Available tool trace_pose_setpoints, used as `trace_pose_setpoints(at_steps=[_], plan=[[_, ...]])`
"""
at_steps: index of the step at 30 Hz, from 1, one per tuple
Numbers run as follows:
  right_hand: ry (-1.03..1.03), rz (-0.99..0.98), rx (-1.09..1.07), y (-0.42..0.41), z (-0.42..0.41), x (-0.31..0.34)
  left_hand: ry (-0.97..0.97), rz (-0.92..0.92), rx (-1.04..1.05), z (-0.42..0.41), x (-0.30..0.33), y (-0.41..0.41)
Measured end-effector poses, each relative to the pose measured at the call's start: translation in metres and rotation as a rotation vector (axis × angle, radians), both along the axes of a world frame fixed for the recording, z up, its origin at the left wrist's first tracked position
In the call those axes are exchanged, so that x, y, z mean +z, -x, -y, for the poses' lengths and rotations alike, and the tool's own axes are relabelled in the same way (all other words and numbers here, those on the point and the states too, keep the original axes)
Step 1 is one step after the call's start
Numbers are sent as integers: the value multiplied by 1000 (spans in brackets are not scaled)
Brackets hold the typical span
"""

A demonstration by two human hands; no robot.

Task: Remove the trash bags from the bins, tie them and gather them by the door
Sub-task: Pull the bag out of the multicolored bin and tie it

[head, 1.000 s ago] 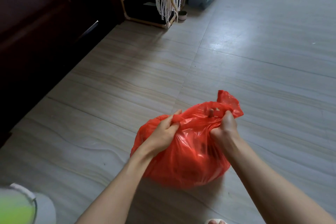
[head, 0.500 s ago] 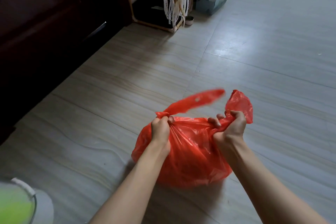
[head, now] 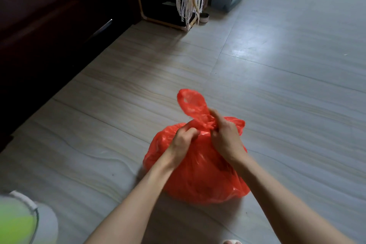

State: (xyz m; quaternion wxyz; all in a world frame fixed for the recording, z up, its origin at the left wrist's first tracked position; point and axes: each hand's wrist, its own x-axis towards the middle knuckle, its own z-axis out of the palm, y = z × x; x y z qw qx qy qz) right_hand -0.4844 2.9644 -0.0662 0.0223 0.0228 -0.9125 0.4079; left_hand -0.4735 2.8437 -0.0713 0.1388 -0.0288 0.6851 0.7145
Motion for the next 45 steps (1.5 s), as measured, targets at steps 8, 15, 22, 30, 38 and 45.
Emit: trace_pose_setpoints(at_steps=[8, 15, 22, 30, 38, 45], plan=[[-361, -54, 296, -6, 1, -8, -29, 157, 221, 0, -11, 9], [189, 307, 195, 0, -7, 7, -377, 276, 293, 7, -17, 14], [1098, 608, 104, 4, -15, 10, -533, 406, 194, 21, -11, 14], [902, 440, 213, 4, -26, 0, -582, 480, 13, 27, 0, 16], [406, 253, 438, -9, -24, 11, -694, 494, -62, 28, 6, 13], [839, 290, 174, -9, -31, 1, -364, 364, 44, 27, 11, 10]])
